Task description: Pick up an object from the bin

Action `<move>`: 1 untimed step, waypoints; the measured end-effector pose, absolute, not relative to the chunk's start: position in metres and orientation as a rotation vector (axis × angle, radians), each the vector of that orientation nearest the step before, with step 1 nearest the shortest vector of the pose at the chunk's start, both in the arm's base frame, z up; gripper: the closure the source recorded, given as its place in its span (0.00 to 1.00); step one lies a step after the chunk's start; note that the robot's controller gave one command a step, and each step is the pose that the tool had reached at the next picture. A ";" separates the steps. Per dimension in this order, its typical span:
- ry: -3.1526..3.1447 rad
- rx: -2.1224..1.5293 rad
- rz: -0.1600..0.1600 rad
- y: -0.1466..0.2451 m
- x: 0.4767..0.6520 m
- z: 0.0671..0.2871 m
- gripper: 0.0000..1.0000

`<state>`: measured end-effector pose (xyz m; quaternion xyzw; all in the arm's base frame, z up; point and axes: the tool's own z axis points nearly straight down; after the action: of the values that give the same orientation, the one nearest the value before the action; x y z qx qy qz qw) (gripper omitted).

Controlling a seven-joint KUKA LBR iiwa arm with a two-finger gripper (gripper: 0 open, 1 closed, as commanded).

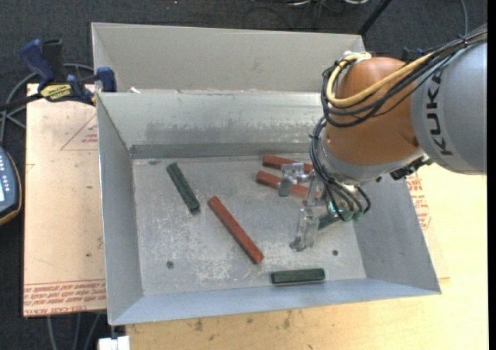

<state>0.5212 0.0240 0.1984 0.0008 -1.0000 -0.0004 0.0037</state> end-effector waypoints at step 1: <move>-3.098 -0.493 -0.002 0.092 0.530 0.067 0.00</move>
Offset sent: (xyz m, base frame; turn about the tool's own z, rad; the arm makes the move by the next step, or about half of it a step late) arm 0.0104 0.0659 -0.1284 0.3211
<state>0.5303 0.0922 0.0669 -0.1572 -0.9876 -0.0006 0.0022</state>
